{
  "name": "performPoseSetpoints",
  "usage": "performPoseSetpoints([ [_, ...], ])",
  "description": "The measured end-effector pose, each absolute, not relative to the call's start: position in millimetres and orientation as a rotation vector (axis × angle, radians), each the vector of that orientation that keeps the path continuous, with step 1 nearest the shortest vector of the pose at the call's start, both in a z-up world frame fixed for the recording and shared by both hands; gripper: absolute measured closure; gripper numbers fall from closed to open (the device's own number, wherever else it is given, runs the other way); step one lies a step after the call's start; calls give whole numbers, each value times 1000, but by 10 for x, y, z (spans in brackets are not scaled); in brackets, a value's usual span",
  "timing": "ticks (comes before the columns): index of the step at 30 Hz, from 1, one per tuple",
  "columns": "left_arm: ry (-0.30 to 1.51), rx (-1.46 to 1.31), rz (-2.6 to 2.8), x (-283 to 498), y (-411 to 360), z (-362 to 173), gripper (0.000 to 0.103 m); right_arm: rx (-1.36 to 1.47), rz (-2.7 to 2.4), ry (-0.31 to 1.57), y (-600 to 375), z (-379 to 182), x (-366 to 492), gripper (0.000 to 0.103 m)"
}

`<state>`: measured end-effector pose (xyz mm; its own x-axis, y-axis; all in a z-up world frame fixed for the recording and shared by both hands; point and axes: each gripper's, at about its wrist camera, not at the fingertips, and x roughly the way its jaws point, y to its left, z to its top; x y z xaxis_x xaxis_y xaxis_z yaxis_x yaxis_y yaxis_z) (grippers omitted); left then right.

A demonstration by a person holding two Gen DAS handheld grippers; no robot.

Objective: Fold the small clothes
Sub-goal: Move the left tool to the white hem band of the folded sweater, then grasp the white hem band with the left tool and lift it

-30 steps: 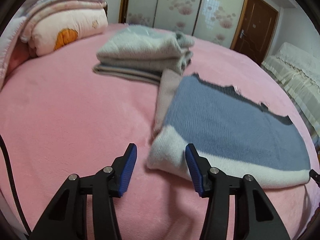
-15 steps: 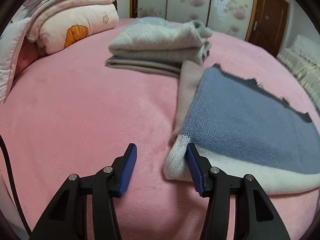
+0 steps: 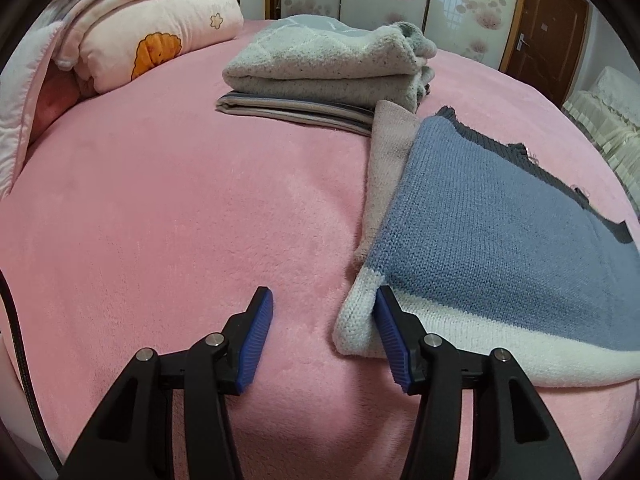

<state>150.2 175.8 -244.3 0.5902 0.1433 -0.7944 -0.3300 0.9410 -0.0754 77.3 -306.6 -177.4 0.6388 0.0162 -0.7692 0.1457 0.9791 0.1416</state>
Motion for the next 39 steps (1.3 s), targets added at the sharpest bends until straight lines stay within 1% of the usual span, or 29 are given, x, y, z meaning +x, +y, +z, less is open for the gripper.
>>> performPoseSetpoints([
  [2,909,-249,268,1504,1785,-2429,48,200,-69,872,-3058,-1744,775,103],
  [4,915,-275,260,1495,1809,-2405,43,197,-66,870,-3042,-1714,776,103],
  [7,942,-353,236,1475,1875,-2381,40,193,-52,859,-2993,-1655,770,103],
  [10,951,-439,208,1427,1931,-2355,39,192,-29,842,-2920,-1585,757,103],
  [11,996,-427,202,1408,1944,-2348,39,191,-20,836,-2890,-1560,755,103],
  [15,1004,-502,161,1325,1928,-2309,39,177,22,811,-2736,-1450,733,103],
  [24,1019,-537,84,1188,1719,-2217,38,164,106,763,-2409,-1219,628,103],
  [28,1032,-537,44,1149,1587,-2202,35,181,141,755,-2283,-1174,581,103],
  [32,1056,-540,12,1160,1435,-2272,34,193,176,768,-2129,-1203,568,103],
  [36,1082,-603,-31,1204,1356,-2407,34,192,205,776,-1988,-1241,578,103],
  [39,1072,-659,-63,1236,1329,-2484,32,173,220,774,-1902,-1243,581,103],
])
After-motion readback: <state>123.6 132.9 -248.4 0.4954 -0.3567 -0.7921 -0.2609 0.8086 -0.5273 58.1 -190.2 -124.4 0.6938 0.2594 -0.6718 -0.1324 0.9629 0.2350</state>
